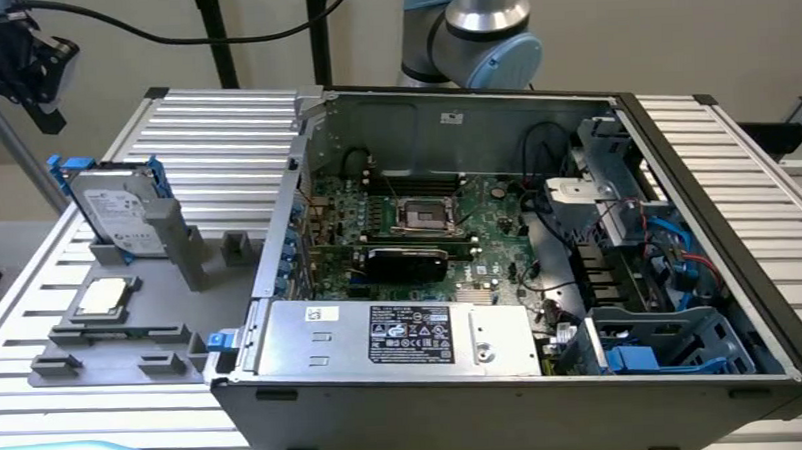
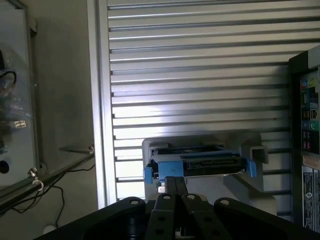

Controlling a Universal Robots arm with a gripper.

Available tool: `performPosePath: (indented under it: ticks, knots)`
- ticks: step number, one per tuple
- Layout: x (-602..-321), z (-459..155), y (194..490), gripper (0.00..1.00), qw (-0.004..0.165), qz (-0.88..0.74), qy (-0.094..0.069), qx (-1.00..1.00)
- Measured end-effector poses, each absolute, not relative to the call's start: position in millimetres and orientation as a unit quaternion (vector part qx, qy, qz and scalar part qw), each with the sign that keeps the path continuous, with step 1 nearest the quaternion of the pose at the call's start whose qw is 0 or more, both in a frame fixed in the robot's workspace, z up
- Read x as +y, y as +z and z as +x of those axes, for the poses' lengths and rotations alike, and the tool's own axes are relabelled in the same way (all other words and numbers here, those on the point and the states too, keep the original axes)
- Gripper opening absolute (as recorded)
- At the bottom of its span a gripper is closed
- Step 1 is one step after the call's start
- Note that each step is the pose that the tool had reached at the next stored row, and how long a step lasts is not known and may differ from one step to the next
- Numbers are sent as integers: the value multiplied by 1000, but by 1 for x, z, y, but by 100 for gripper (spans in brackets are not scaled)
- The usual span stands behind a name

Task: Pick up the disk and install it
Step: 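Pick up the disk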

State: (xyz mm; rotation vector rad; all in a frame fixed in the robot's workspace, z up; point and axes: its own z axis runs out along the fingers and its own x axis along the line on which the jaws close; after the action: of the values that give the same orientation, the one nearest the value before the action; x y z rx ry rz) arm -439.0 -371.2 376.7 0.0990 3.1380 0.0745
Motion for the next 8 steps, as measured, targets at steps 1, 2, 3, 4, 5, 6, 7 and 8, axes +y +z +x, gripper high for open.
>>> performPosePath:
  ticks: [1,2,3,4,5,6,7,8]
  knots:
    - [-371,-439,377,11,1,31,24,999]
    - [-371,-439,377,11,1,32,24,999]
    - [-371,-439,377,11,1,32,24,999]
    - [-371,-439,377,11,1,31,24,999]
    - [-371,-439,376,11,1,30,24,999]
    - [-371,-439,376,11,0,24,24,999]
    - [-371,-439,376,11,0,15,24,1000]
    - [-371,-439,376,11,0,6,24,1000]
